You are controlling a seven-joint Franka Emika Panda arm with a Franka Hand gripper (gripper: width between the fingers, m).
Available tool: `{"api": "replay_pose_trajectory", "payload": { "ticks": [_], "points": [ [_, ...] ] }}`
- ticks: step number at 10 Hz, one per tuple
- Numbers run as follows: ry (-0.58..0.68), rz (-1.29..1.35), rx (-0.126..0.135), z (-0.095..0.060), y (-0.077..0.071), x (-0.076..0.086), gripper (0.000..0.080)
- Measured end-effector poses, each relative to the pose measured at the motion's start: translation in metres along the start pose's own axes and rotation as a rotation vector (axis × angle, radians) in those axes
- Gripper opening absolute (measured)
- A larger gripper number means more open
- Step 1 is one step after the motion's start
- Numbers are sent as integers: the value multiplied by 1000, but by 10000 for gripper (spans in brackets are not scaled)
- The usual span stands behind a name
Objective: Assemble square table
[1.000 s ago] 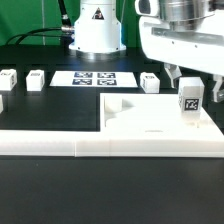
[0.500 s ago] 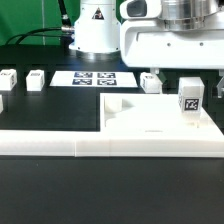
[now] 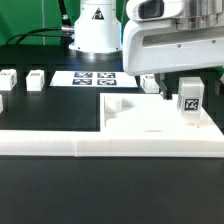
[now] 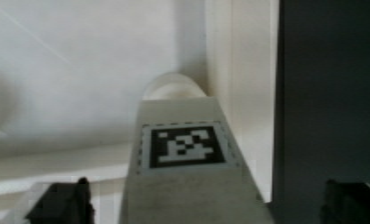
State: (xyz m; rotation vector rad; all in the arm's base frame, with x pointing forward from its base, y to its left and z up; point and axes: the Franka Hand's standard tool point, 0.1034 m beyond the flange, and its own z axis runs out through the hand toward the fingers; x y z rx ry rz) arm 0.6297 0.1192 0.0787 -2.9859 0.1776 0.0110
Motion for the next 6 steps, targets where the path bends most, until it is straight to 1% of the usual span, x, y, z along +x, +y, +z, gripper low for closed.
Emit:
{"api": "replay_pose_trajectory", "payload": {
  "ticks": [1, 2, 3, 4, 5, 6],
  "points": [
    [-1, 52, 4, 0, 0, 0, 622],
    [-1, 128, 5, 0, -1, 0, 445],
    [-1, 181, 4, 0, 0, 0, 445],
    [0, 267, 3, 0, 2, 0, 299],
    [4, 334, 3, 0, 2, 1, 299],
    [34, 453, 9, 0, 1, 2, 299]
  ]
}}
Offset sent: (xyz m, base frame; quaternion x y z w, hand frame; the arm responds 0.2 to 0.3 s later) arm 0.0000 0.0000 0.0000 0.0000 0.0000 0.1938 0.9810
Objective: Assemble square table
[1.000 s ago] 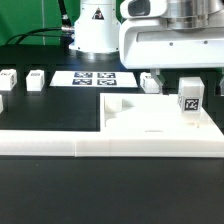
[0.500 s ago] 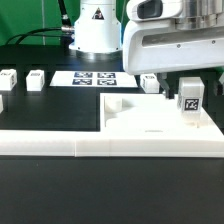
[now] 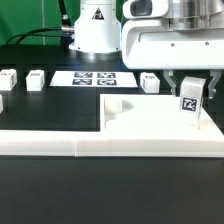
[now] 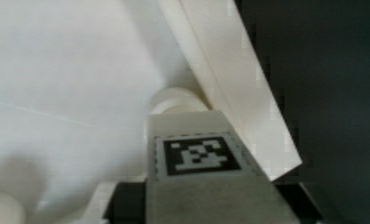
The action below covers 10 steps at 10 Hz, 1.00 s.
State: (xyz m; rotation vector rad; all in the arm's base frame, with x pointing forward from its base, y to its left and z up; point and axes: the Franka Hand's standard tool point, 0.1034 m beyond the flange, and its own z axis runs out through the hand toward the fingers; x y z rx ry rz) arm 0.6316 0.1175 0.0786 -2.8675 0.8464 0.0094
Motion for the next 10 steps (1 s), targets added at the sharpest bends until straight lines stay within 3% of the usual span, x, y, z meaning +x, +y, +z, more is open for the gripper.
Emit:
{"api": "replay_pose_trajectory", "payload": {
  "ticks": [4, 7, 8, 10],
  "points": [
    [44, 445, 51, 3, -1, -10, 299],
    [23, 874, 138, 4, -3, -9, 300],
    [8, 973, 154, 5, -3, -9, 300],
    [0, 1016, 157, 5, -5, -12, 300]
  ]
}}
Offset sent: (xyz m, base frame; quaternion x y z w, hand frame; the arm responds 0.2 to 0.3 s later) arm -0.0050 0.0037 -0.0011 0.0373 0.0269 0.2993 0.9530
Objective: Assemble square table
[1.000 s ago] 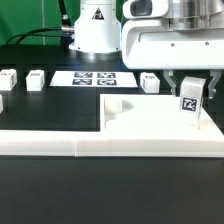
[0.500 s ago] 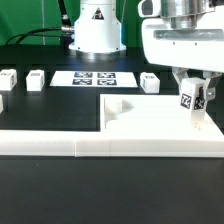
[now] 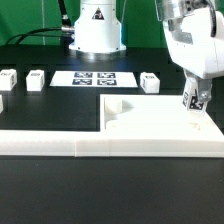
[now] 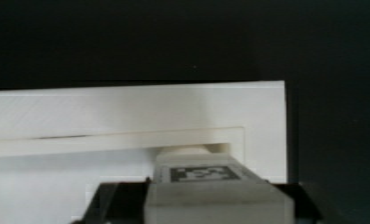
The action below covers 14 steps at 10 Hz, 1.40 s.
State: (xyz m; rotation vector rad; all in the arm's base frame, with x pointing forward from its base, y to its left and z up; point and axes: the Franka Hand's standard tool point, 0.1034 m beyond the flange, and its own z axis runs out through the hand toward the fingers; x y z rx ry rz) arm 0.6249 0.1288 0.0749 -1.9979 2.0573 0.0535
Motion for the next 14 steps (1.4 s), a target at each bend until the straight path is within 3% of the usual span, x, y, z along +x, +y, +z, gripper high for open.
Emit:
{"api": "replay_pose_trajectory", "payload": {
  "ticks": [2, 4, 5, 6, 9, 11, 13, 14],
  "points": [
    [3, -121, -2, 0, 0, 2, 546],
    [6, -441, -17, -1, -1, 3, 643],
    [16, -620, -25, -2, -2, 2, 643],
    [22, -675, -11, -3, -4, 5, 648],
    [23, -844, -15, -2, -4, 5, 649],
    [33, -1071, -28, -4, -6, 11, 649],
    [67, -1301, -55, -5, -8, 0, 649],
    [72, -1335, -51, -4, -8, -4, 649]
  ]
}}
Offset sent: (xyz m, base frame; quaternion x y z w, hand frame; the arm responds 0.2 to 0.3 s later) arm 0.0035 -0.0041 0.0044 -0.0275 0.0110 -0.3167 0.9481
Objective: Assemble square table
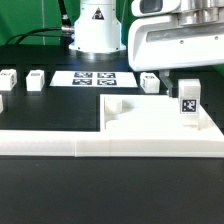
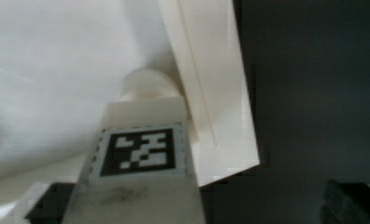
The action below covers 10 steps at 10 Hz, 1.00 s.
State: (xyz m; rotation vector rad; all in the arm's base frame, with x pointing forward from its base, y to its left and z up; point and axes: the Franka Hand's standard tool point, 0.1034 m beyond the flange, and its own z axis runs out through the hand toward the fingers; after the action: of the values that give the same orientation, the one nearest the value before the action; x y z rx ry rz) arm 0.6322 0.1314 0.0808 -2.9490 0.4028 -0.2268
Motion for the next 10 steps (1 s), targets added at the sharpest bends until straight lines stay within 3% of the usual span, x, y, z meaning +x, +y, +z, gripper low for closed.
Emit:
{"api": "replay_pose_trajectory", "payload": {
  "ticks": [1, 2, 3, 4, 5, 8, 10],
  "points": [
    [-1, 27, 3, 0, 0, 0, 649],
    [-1, 28, 3, 0, 0, 0, 525],
    [-3, 123, 8, 0, 0, 0, 525],
    [-1, 200, 4, -1, 4, 1, 386],
    [1, 254, 3, -1, 5, 2, 337],
    [-15, 600, -3, -1, 7, -1, 327],
    [-13, 877, 19, 0, 6, -3, 323]
  ]
}}
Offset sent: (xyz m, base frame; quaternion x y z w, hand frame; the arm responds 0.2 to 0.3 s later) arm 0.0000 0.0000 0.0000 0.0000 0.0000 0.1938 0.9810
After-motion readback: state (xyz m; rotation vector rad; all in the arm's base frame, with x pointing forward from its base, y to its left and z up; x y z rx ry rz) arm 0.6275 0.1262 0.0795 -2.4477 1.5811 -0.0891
